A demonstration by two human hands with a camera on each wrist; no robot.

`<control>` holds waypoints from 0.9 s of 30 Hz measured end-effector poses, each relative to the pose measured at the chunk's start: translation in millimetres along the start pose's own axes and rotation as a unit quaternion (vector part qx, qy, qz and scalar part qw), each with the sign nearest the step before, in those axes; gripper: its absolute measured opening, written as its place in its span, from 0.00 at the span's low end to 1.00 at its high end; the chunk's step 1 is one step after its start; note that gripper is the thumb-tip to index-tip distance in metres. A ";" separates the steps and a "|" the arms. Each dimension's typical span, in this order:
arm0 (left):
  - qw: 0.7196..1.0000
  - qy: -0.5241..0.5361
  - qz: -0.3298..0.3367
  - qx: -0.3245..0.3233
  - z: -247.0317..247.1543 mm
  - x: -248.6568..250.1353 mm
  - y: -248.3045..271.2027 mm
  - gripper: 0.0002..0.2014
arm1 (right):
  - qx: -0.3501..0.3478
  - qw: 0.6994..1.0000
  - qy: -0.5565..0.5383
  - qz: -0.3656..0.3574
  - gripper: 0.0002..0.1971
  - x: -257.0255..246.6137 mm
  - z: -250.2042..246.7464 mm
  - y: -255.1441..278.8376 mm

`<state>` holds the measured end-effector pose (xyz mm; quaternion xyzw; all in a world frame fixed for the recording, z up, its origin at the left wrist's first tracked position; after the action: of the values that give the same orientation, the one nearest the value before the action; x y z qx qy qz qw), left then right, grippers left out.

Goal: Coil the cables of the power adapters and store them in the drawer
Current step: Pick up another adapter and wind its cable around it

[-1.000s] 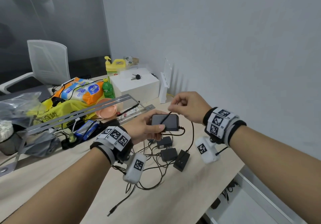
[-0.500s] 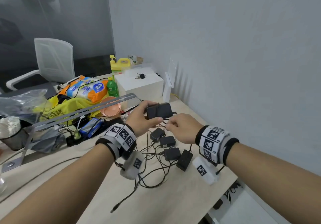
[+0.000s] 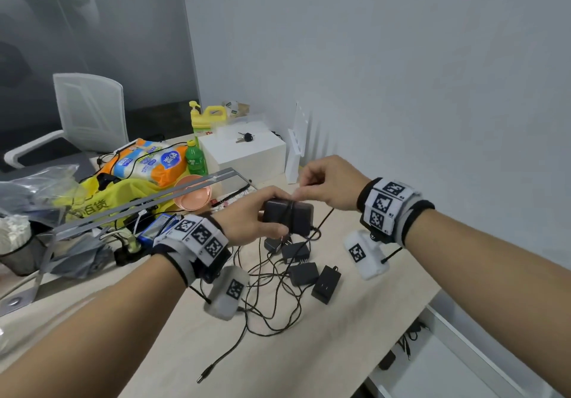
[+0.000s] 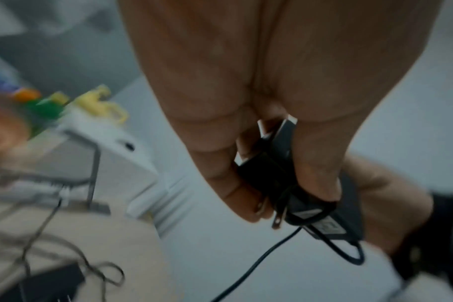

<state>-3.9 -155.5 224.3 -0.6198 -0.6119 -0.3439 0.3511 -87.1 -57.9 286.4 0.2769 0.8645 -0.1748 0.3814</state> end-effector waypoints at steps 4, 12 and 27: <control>0.981 0.194 0.000 0.001 6.8 -10.7 4.0 0.25 | 0.063 0.994 -0.087 -0.001 0.12 10.2 -0.8 0.9; 0.975 0.223 -0.013 0.006 22.1 -8.5 0.8 0.27 | 0.045 0.983 -0.160 0.077 0.11 31.9 13.9 -4.9; 0.969 0.240 -0.037 0.048 24.9 -1.4 -5.1 0.28 | -0.085 0.937 -0.287 0.179 0.19 39.1 37.0 -0.7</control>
<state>-9.1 -134.9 210.3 -0.4791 -0.5478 -0.4655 0.5038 -88.5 -63.9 233.0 0.3318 0.6659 -0.1014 0.6604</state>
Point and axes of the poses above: each hand's wrist, its own y-axis away from the middle knuckle, its own z-axis out of the palm, x = y × z, the point moved 9 cm from there along -y, towards the middle knuckle, and after that the axes turned 3 degrees about -y, right-handed, at the moved point
